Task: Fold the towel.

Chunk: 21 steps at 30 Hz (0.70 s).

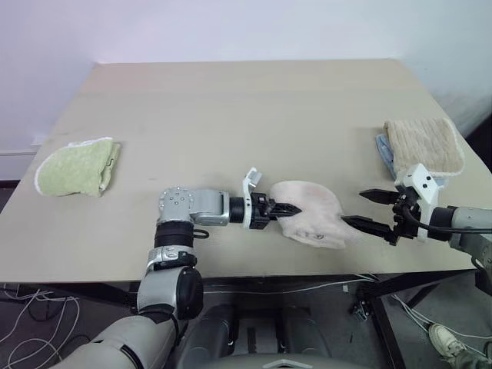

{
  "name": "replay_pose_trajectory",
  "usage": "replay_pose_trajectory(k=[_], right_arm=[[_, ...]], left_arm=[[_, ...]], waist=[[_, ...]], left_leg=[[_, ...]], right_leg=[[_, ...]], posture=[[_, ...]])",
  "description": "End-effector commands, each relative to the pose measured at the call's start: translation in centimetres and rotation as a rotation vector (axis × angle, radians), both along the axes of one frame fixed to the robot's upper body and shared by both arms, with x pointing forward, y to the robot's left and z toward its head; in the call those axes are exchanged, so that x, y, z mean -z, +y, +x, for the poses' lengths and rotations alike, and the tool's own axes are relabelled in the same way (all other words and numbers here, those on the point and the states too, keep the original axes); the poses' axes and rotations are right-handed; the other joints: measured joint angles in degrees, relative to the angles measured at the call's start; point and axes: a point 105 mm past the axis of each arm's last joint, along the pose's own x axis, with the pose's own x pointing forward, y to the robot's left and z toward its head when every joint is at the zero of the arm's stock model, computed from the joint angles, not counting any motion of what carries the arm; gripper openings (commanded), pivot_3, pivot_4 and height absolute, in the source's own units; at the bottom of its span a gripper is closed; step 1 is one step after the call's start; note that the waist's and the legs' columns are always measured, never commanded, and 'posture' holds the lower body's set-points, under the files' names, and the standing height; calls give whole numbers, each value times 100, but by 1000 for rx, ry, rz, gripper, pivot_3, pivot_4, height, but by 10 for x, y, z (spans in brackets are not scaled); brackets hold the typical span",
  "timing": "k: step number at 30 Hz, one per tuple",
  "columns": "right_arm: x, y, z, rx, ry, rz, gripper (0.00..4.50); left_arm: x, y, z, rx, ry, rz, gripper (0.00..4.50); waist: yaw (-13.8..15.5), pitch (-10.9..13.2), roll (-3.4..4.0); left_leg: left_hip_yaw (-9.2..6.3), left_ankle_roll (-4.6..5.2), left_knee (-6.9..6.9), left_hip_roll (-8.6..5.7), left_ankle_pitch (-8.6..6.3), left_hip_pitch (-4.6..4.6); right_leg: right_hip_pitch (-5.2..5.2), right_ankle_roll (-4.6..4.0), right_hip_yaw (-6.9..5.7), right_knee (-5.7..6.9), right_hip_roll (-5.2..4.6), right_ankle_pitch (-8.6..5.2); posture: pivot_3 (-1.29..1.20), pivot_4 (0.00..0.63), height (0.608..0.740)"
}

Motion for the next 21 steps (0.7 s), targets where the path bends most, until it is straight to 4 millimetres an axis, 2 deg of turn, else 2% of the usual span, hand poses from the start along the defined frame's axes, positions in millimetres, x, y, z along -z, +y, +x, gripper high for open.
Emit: replay_pose_trajectory(k=[1, 5, 9, 14, 16, 21], right_arm=[[-14, 0, 1, 4, -63, 5, 4500], [-16, 0, 4, 10, -74, 17, 4500], [-14, 2, 9, 4, -78, 17, 4500], [-13, 11, 19, -24, -88, 28, 4500], [-12, 12, 23, -28, -90, 30, 4500], [-11, 20, 33, -57, -96, 38, 4500]], left_arm=[[-29, 18, 1, 0, -147, -50, 49], [-43, 36, 3, -14, -187, -88, 49], [-66, 62, 20, -104, -233, -106, 49], [-108, 101, 58, -365, -303, -119, 49], [-119, 113, 67, -433, -297, -145, 49], [-151, 159, 90, -675, -355, -99, 49]], waist=[[1, 0, 1], [18, -2, 3], [15, 0, 0], [3, 0, 0], [3, 0, 0], [7, 1, -2]], left_leg=[[0, -1, 0, 0, 0, -1], [1, -1, 2, 0, 1, -2], [0, -1, 4, -1, 1, -3], [0, -1, 2, -1, 1, -3], [2, -2, -1, -1, 1, -3], [4, -5, -2, -2, 4, -11]], right_leg=[[-2, 0, 0, 0, 0, 0], [-2, -1, 3, 1, 0, 1], [-1, -1, 2, 1, -1, 1], [-5, -1, 2, 2, 0, 1], [-8, -1, 4, 2, 0, 1], [-21, -1, 6, 7, 1, 2]], posture=[[0, 150, 740], [0, 150, 740], [0, 150, 740], [0, 150, 740], [0, 150, 740], [0, 150, 740]])
